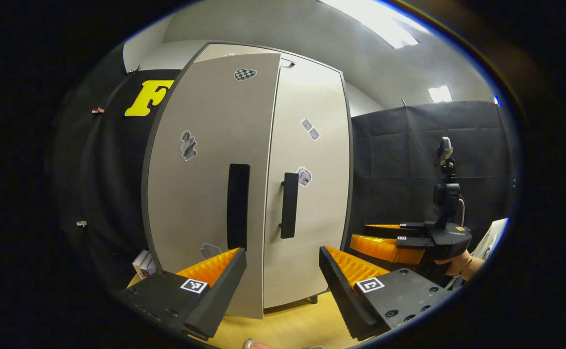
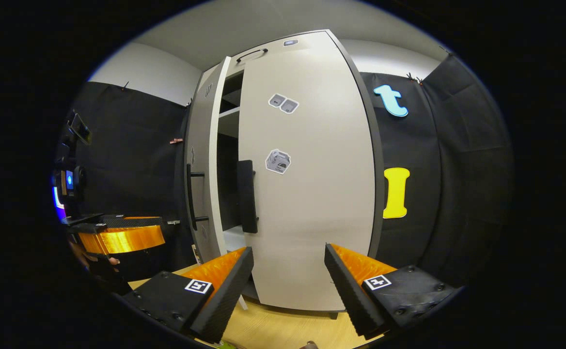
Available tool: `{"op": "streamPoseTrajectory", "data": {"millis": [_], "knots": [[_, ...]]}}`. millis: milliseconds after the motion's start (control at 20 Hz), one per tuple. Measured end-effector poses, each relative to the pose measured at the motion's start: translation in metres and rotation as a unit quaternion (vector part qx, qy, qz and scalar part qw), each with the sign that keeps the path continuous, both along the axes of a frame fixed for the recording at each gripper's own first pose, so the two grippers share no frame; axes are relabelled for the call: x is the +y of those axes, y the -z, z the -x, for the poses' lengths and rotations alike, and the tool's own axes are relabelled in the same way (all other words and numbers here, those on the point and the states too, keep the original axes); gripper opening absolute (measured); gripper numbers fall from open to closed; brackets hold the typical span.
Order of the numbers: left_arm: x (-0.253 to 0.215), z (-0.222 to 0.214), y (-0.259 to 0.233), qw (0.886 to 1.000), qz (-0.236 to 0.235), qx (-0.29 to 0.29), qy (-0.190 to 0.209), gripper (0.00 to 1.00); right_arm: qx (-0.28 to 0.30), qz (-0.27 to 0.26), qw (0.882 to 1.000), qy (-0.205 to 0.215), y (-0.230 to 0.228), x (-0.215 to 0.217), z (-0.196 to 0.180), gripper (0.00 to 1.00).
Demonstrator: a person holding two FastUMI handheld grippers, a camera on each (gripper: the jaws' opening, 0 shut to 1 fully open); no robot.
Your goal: Grasp the bottle in the cabinet with the left hand and place it on the coaster, then close the right door with the right hand and the left door with the left hand.
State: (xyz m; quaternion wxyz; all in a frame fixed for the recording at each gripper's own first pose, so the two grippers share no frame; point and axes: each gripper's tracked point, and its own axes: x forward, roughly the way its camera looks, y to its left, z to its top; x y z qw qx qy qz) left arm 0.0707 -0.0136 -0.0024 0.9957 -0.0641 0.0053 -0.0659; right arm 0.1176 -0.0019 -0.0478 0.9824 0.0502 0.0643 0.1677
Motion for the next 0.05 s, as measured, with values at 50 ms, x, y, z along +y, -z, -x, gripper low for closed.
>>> {"op": "streamPoseTrajectory", "data": {"millis": [50], "knots": [[0.0040,-0.0015,-0.0002,1.000,-0.004,-0.001,-0.005,0.96,-0.001,-0.002,1.000,0.003,-0.0012,-0.0002,-0.0011,0.98]]}}
